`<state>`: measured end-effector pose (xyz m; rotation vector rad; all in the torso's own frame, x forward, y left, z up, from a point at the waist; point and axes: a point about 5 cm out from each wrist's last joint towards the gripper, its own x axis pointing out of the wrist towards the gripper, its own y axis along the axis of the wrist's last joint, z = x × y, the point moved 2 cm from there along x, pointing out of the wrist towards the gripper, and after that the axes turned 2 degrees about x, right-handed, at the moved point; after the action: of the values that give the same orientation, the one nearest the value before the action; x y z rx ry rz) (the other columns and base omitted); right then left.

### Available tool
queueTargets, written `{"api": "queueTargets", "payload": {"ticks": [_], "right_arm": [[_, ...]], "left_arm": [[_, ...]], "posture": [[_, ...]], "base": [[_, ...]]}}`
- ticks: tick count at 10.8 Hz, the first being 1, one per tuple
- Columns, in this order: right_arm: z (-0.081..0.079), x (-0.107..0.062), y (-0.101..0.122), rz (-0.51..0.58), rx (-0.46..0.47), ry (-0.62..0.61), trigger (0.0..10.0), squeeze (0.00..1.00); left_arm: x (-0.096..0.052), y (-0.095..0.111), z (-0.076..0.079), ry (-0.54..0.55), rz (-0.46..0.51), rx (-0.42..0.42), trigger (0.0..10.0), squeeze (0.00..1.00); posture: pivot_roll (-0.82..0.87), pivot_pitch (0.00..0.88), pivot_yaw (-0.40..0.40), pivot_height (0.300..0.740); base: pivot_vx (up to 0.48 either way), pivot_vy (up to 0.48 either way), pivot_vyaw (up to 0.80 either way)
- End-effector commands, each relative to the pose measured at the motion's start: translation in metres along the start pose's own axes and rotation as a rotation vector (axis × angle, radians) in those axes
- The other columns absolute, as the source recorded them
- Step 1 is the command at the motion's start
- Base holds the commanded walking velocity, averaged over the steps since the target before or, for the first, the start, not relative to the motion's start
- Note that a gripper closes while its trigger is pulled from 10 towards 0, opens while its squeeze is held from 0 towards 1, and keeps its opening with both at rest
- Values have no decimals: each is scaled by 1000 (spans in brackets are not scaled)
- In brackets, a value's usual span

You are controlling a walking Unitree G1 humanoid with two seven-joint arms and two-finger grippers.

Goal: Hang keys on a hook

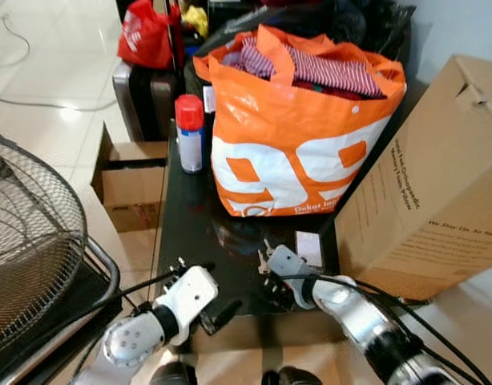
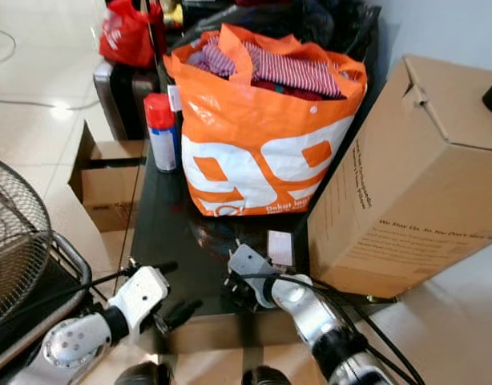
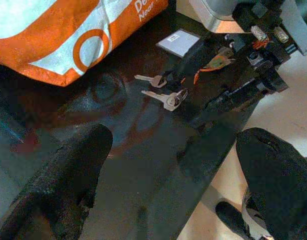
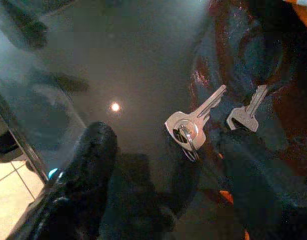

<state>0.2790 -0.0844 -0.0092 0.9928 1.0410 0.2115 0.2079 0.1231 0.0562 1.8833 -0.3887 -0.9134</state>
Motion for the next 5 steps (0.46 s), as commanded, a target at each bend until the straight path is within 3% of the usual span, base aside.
{"api": "queueTargets", "payload": {"ticks": [1,5], "right_arm": [[4,-1,-3,-2,27,-24,0,0],[2,10,3,12,55,-53,0,0]], "left_arm": [[0,-3,0,-4,-13,-4,10000,0],[-1,-3,-5,-4,-19,-1,10000,0]], "posture": [[13,166,-96,740],[18,178,-96,740]], "base": [[0,0,0],[0,0,0]]}}
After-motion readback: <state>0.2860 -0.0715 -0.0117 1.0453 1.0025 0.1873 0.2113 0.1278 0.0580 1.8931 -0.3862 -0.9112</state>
